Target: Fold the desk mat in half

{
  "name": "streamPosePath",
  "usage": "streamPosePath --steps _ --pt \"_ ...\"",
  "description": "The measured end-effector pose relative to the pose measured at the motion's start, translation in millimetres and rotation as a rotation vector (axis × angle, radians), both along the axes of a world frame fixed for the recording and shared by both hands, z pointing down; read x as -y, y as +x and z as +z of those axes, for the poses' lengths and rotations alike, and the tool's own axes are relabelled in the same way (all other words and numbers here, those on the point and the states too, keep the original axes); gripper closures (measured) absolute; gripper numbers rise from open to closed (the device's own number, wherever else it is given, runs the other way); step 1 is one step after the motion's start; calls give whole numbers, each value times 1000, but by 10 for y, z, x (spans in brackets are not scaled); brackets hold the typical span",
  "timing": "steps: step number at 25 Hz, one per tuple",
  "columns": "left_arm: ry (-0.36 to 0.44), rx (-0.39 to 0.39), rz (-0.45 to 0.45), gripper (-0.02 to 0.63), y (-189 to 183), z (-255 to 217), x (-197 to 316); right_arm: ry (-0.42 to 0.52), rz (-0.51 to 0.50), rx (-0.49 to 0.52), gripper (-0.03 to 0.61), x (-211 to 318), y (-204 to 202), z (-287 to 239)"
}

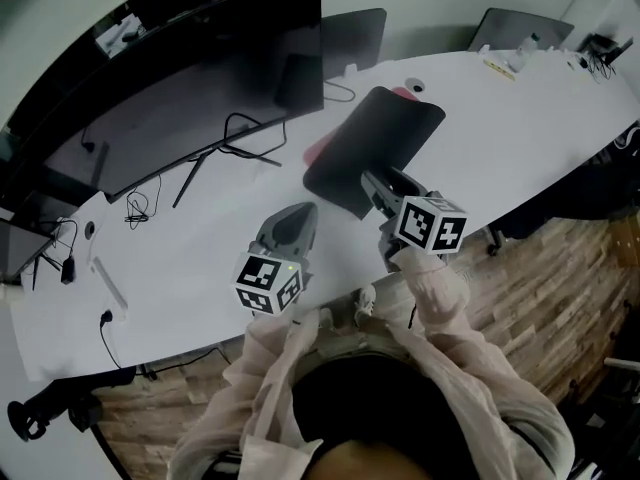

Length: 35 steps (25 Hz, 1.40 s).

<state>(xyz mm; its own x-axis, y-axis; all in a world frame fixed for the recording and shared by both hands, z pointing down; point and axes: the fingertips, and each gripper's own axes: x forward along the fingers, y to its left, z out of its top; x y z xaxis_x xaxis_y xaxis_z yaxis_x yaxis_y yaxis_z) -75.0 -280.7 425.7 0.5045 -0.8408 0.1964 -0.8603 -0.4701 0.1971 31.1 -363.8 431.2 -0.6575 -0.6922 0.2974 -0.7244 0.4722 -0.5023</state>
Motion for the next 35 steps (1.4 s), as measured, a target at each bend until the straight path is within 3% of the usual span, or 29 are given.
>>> streamPosePath --steps 11,20,35 --pt "30 -3 185 584 491 -102 -128 106 205 -83 392 -603 722 -161" --pt "3 -15 269 584 784 52 -290 131 340 -146 563 -1087 1149 10" --pt "-42 -6 298 584 851 272 -382 77 349 -148 565 -1354 1138 314"
